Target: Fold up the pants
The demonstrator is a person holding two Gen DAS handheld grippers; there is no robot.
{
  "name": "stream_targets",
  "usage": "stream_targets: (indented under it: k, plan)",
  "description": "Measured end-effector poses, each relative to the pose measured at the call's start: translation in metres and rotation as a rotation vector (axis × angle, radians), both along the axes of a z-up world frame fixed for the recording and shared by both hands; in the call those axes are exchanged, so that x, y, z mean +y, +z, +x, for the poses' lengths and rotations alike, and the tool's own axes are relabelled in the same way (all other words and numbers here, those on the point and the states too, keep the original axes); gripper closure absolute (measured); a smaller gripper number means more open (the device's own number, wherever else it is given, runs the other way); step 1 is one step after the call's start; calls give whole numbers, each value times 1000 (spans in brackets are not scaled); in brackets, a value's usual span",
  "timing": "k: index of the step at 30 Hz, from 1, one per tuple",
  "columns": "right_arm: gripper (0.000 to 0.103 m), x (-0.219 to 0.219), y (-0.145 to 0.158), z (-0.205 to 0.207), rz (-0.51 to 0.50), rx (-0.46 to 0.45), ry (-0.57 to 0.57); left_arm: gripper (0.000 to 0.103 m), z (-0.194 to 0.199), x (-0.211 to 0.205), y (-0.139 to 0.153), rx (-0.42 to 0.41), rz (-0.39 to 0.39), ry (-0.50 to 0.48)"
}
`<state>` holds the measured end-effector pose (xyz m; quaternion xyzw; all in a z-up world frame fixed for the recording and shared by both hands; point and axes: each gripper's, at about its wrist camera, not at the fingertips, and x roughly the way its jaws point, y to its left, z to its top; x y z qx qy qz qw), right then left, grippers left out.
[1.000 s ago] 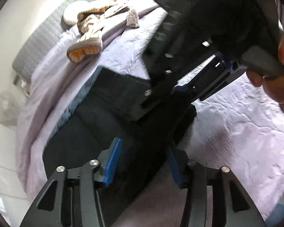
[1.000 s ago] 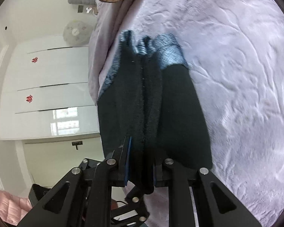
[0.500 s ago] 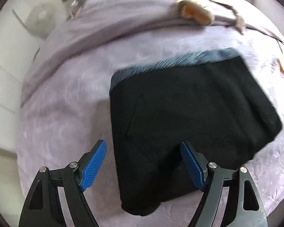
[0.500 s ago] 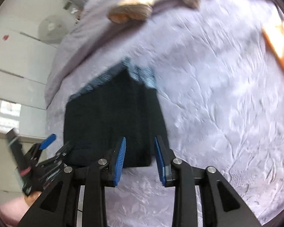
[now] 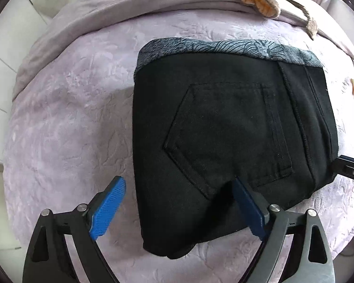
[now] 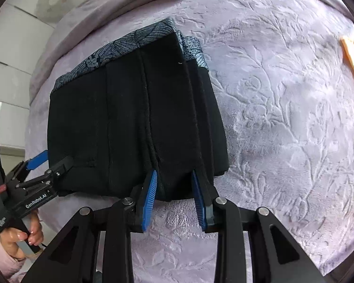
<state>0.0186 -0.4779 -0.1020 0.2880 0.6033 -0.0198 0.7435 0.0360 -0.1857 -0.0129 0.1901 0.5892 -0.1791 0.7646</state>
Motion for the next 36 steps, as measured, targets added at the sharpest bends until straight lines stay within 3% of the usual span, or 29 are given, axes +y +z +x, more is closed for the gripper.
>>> stream_targets:
  k: [4,15,17,22,25,30,36]
  plan:
    - [69,5,14,1,-25,-3,-14,10,-4,1,1,5,5,-5]
    - [68,13,27,-28,25,52,-79,10,-14,-1,1,17,15,-26]
    - [62,14,26,-29,26,59,-82,10,-13,-1,1,18,18,-26]
    - [59,15,26,-30,27,71,-76,10,-13,-2,1,22,26,-29]
    - [57,13,27,-32,31,73,-76,1,-11,-3,-1,22,46,-20]
    - [54,11,27,-29,31,75,-72,1,-8,-3,-2,29,48,-12]
    - [43,7,29,-23,18,67,-63,1,-6,-7,-1,25,63,-16]
